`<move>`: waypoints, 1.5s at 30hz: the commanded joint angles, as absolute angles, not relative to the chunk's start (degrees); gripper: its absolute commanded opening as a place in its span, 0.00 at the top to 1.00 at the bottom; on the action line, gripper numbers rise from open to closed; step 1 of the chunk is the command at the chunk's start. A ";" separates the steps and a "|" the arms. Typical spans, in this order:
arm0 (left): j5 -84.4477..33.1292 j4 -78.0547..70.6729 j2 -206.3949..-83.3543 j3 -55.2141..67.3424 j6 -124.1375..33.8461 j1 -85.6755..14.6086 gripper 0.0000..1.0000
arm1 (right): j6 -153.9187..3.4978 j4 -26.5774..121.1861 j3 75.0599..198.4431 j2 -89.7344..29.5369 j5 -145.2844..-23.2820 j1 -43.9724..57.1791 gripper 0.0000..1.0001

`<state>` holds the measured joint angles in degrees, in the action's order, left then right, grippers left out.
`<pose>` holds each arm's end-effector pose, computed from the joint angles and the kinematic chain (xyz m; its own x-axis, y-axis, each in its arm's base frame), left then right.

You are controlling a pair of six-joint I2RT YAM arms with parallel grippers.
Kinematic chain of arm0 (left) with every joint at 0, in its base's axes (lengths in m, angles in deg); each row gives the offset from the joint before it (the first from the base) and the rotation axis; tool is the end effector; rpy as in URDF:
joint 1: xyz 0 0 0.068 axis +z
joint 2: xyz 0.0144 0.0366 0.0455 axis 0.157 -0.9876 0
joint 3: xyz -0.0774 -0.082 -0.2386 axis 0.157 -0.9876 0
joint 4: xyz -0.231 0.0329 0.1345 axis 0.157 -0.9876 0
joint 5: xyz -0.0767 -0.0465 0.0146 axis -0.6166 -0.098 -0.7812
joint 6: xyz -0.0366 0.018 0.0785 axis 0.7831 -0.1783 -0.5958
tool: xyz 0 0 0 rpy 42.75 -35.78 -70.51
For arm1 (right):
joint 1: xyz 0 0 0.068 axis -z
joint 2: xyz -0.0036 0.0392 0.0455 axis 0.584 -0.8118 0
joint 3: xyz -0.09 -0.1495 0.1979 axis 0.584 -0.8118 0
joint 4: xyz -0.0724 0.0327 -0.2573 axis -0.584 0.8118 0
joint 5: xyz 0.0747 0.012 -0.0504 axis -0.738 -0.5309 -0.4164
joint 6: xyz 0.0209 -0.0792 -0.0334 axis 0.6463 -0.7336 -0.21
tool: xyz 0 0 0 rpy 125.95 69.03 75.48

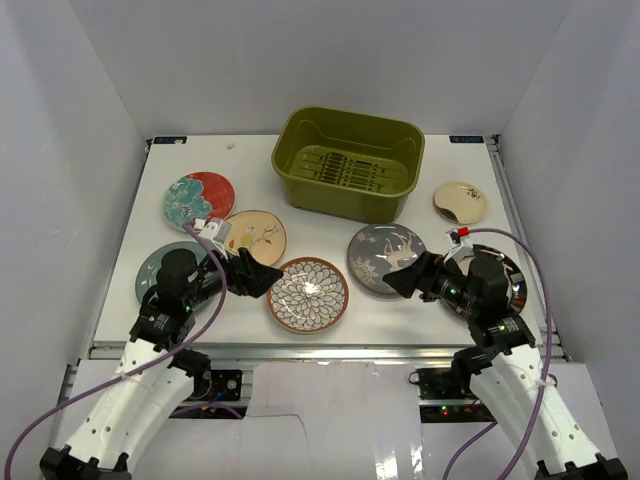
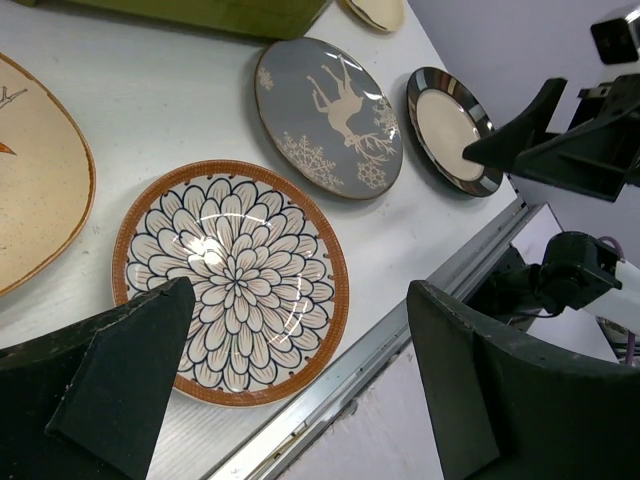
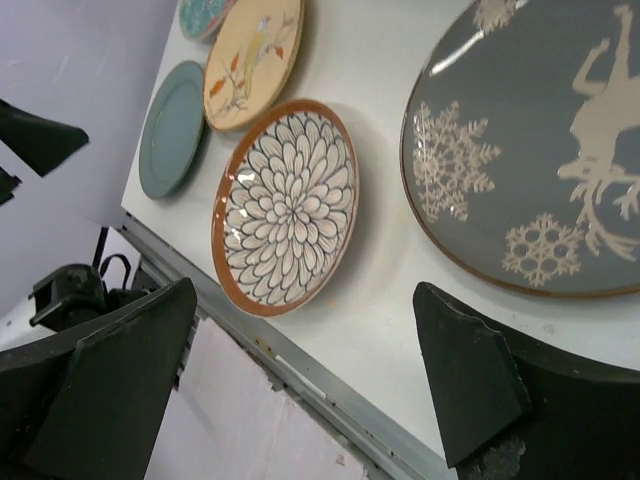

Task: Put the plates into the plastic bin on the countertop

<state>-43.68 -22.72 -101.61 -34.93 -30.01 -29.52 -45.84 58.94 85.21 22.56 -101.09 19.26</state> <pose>0.1715 -0.1013 0.2603 -0.5756 -0.2152 -0.7889 0.5036 0.6668 -0.5493 0.1755 0.0859 0.2340 -0.5976 0.3838 -0.7039 -0.3539 0.6616 0.6611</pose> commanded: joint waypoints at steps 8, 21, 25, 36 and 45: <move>-42.35 -23.99 -102.95 -33.15 -30.10 -29.51 0.02 | -37.30 47.17 77.30 17.52 -88.80 -1.40 0.05; -39.63 -24.95 -100.67 -34.03 -29.22 -29.43 0.02 | -30.79 35.73 75.71 3.44 -69.43 -18.76 0.11; -39.72 -24.95 -100.49 -33.94 -28.95 -29.42 0.02 | -29.64 29.51 75.62 -2.71 -66.63 -19.82 0.14; -39.11 -24.95 -100.76 -34.29 -28.69 -29.34 0.02 | -27.18 19.38 82.12 -23.01 -61.97 -19.82 0.35; -38.41 -25.22 -100.67 -34.29 -28.60 -29.34 0.02 | -26.21 17.87 82.31 -25.67 -60.56 -19.82 0.92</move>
